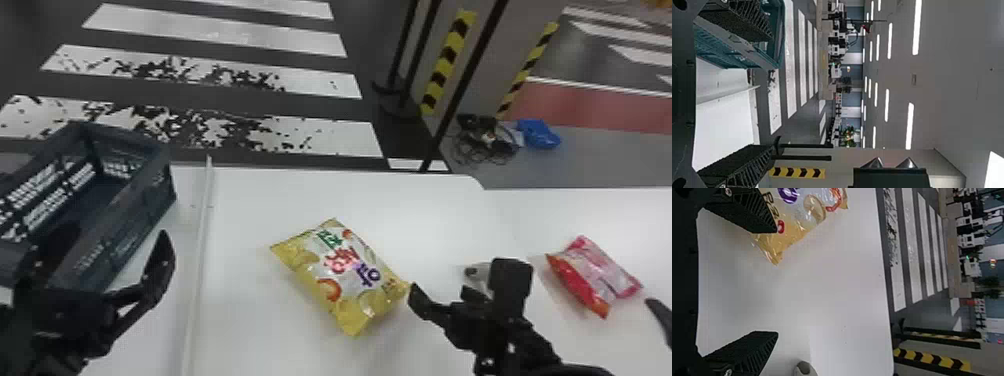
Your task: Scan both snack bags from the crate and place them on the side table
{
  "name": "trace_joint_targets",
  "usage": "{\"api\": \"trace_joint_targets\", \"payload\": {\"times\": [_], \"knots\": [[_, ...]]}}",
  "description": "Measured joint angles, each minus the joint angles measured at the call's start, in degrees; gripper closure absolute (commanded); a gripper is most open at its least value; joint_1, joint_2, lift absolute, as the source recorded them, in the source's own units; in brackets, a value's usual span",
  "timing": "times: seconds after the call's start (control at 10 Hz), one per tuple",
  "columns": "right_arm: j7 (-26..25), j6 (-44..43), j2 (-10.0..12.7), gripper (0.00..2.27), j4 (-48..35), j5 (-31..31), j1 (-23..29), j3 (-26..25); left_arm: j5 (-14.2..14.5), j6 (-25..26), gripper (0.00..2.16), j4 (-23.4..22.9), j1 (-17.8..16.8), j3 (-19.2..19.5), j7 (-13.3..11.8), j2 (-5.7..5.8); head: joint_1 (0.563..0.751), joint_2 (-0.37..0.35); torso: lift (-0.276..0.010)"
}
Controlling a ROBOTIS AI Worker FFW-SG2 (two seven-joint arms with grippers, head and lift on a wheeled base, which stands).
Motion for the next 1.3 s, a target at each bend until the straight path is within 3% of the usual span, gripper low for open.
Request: {"api": "trace_joint_targets", "payload": {"times": [0.3, 0.6, 1.0, 1.3], "knots": [[7.5, 14.3, -0.3, 0.08, -4.2, -11.0, -1.7, -4.9, 0.3, -0.6, 0.02, 0.2, 1.1, 0.0, -0.4, -0.56, 0.695, -0.157, -0.095], [12.5, 24.6, -0.2, 0.08, -1.0, -18.7, -7.7, -10.0, 0.5, -0.4, 0.03, 1.0, 1.1, -0.5, -1.1, -0.85, 0.695, -0.142, -0.095], [14.8, 26.5, -0.3, 0.09, 10.6, -19.2, -15.6, -10.7, 0.5, -0.4, 0.03, 1.5, 1.1, -0.9, -1.2, -1.12, 0.695, -0.144, -0.095], [15.4, 26.4, -0.3, 0.09, 15.6, -17.3, -18.3, -10.1, 0.5, -0.4, 0.03, 1.9, 1.0, -1.0, -1.2, -1.28, 0.695, -0.144, -0.095]]}}
